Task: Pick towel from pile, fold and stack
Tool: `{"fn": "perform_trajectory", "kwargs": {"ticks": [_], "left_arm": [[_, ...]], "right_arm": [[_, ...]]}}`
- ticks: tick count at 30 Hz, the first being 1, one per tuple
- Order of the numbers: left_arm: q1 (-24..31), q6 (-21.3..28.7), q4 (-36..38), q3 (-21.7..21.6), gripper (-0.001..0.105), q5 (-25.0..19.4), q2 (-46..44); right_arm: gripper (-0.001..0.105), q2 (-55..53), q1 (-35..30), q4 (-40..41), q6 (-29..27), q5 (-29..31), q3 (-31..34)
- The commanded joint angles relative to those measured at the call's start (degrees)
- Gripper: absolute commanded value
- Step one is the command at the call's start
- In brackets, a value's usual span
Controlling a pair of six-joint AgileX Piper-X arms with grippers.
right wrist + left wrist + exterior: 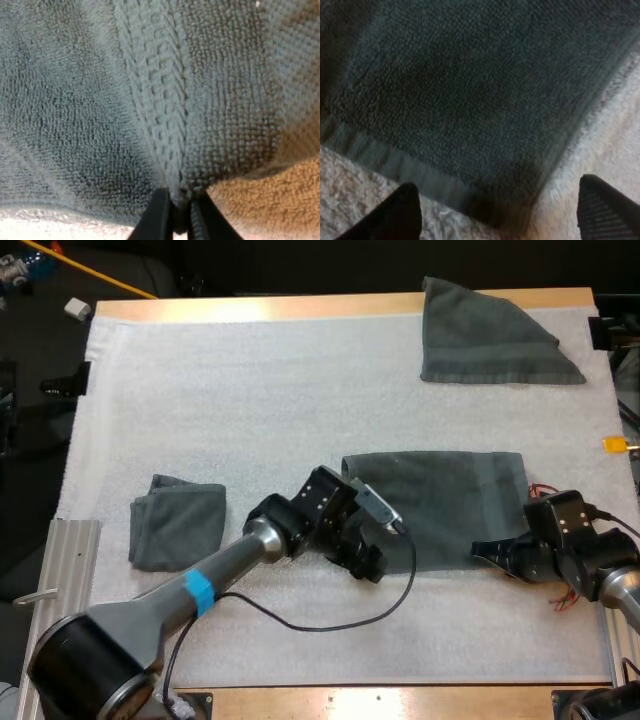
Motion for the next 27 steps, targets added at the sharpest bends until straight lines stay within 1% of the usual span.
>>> {"fn": "perform_trajectory", "kwargs": {"ticks": [1, 5, 7, 8, 9, 10, 11, 12, 15, 17, 18, 19, 22, 26, 27], "left_arm": [[-0.5, -0.05, 0.21, -1.08, 0.063, -0.67, 1.92], [-0.76, 0.19, 0.28, -1.18, 0.06, -0.63, 3.37], [-0.88, 0.27, 0.65, -1.19, 0.057, -0.86, 3.81], [-0.97, -0.13, 0.6, -1.03, 0.053, -0.97, 4.29], [-0.98, -0.27, 0.56, -1.0, 0.053, -0.9, 4.44], [-0.94, -0.33, 1.36, -1.28, 0.04, -1.59, 5.06], [-1.07, -0.5, 1.68, -1.38, 0.036, -2.09, 5.33], [-0.99, -0.49, 1.7, -1.45, 0.036, -2.27, 5.45], [-1.23, -0.37, 2.52, -1.8, 0.04, -2.0, 6.47], [-1.24, -0.43, 2.81, -2.01, 0.037, -1.86, 6.69], [-1.21, -0.43, 3.12, -2.22, 0.033, -1.81, 6.71], [-1.14, -0.58, 3.76, -2.76, 0.023, -1.96, 6.85], [-1.14, -0.83, 5.25, -4.34, 0.01, -2.11, 6.57], [-1.16, -1.13, 6.86, -6.41, 0.005, -2.38, 5.59], [-1.1, -1.08, 6.47, -6.12, 0.005, -2.34, 5.87]], "right_arm": [[0.0, -0.34, -0.19, 1.15, -0.52, -0.06, -0.15], [0.0, -0.44, -0.13, 1.01, -0.64, -0.03, -0.05], [0.0, -0.38, -0.19, 0.98, -0.59, -0.04, -0.03], [0.001, -0.46, -0.07, 0.94, -0.64, 0.0, -0.16], [0.001, -0.47, -0.06, 0.89, -0.64, 0.01, -0.2], [0.0, -0.37, -0.11, 1.05, -0.5, 0.07, -0.22], [0.0, -0.48, -0.04, 1.04, -0.46, 0.04, -0.06], [0.001, -0.42, -0.06, 1.01, -0.49, 0.04, -0.11], [0.0, -0.34, -0.02, 1.13, -0.45, 0.07, -0.14], [0.0, -0.29, -0.05, 1.08, -0.5, 0.0, -0.18], [0.0, -0.39, -0.03, 1.05, -0.42, -0.03, -0.18], [0.0, -0.38, -0.03, 1.19, -0.41, -0.04, -0.25], [0.0, -0.37, -0.01, 1.09, -0.45, 0.04, -0.19], [0.0, -0.25, 0.01, 0.96, -0.57, -0.08, -0.23], [0.0, -0.23, -0.04, 0.82, -0.61, -0.17, -0.21]]}}
